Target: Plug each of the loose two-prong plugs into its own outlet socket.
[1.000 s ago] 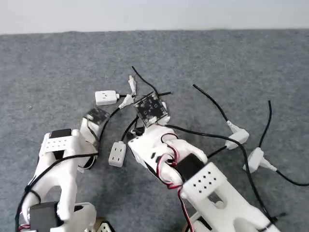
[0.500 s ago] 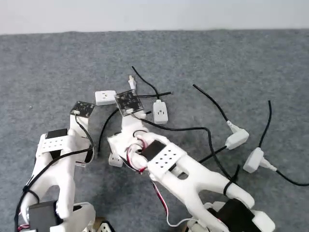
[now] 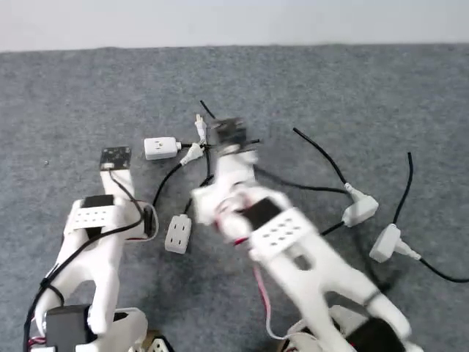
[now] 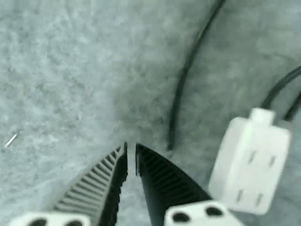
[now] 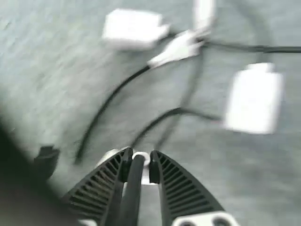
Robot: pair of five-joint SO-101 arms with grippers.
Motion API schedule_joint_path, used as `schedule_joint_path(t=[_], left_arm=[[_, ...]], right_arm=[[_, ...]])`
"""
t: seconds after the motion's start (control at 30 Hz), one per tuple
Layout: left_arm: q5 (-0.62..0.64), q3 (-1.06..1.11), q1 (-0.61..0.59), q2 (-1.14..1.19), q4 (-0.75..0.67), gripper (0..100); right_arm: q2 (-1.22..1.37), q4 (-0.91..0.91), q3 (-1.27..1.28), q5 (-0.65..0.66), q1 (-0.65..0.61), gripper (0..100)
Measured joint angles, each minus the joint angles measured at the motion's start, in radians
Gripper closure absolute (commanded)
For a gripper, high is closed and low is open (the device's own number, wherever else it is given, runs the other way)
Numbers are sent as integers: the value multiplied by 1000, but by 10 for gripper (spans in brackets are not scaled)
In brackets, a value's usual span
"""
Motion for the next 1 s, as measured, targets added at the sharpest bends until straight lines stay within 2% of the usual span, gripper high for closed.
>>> schedule_joint_path(t=[0.1, 0.2, 0.33, 0.47, 0.8, 1.0], left_arm=[[14, 2, 75, -14, 0, 890], [25, -6, 178, -71, 57, 801], [94, -6, 299, -164, 130, 741], [129, -6, 350, -213, 140, 732], [158, -25, 410, -230, 146, 745], [305, -80, 479, -210, 141, 961]], right_arm=[[-86, 66, 0, 25, 141, 991], [-155, 86, 3, 46, 216, 991], [-195, 86, 29, 64, 232, 991], [-201, 86, 29, 69, 230, 991], [-201, 86, 29, 75, 229, 991], [-212, 86, 29, 89, 241, 991]])
